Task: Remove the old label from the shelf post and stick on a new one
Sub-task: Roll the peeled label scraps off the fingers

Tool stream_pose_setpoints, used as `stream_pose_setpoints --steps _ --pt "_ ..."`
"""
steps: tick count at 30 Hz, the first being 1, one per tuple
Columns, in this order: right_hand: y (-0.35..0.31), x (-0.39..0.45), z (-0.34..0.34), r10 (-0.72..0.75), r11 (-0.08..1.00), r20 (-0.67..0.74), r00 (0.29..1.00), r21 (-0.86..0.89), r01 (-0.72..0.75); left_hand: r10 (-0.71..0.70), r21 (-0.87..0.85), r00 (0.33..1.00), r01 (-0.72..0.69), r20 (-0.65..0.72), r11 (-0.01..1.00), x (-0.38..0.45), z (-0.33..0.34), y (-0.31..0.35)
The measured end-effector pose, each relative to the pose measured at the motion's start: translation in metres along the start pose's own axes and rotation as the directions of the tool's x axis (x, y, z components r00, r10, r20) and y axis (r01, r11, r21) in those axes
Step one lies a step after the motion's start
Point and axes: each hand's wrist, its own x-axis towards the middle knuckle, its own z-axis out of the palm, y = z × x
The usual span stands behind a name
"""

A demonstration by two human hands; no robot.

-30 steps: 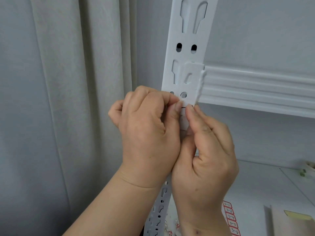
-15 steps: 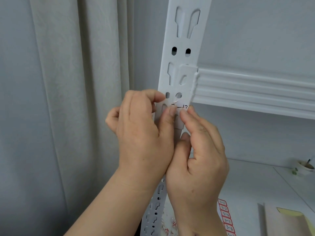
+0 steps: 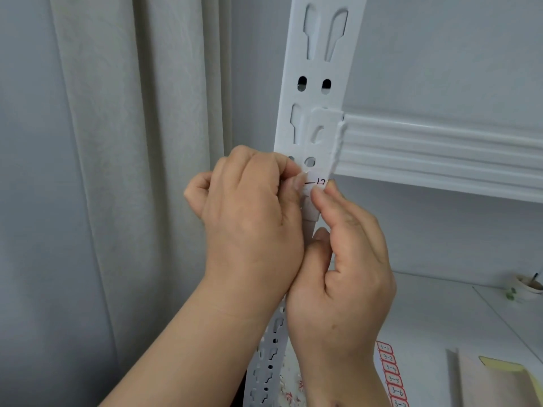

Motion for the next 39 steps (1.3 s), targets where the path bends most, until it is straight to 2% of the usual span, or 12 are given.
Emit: stream_pose_setpoints --steps 4,8,13,20,30,39 --pt "0.000 -0.001 0.001 0.006 1.000 -0.002 1.000 -0.005 -0.006 0.057 0.065 0.998 -0.056 0.000 0.996 0.002 0.000 -0.001" --pt "-0.001 -0.001 -0.001 -0.005 1.000 0.013 1.000 -0.007 0.005 0.083 0.037 0.996 -0.083 -0.015 0.996 -0.003 0.001 -0.002" --pt "-0.002 -0.001 -0.003 0.000 1.000 0.031 1.000 -0.001 0.000 -0.046 -0.118 0.999 0.043 -0.027 0.992 -0.012 0.001 -0.004" --pt "-0.003 -0.001 -0.004 0.025 1.000 0.040 0.999 -0.002 -0.025 0.062 -0.039 0.997 -0.064 -0.039 0.997 -0.002 0.001 0.000" --pt "-0.004 -0.001 -0.006 0.032 0.999 0.063 0.998 0.001 -0.032 0.099 0.039 0.995 -0.098 -0.021 0.994 0.000 0.002 0.000" --pt "-0.004 0.000 -0.004 -0.011 1.000 0.128 0.992 0.030 0.007 0.062 -0.015 0.998 -0.063 -0.027 0.998 -0.007 0.001 -0.005"
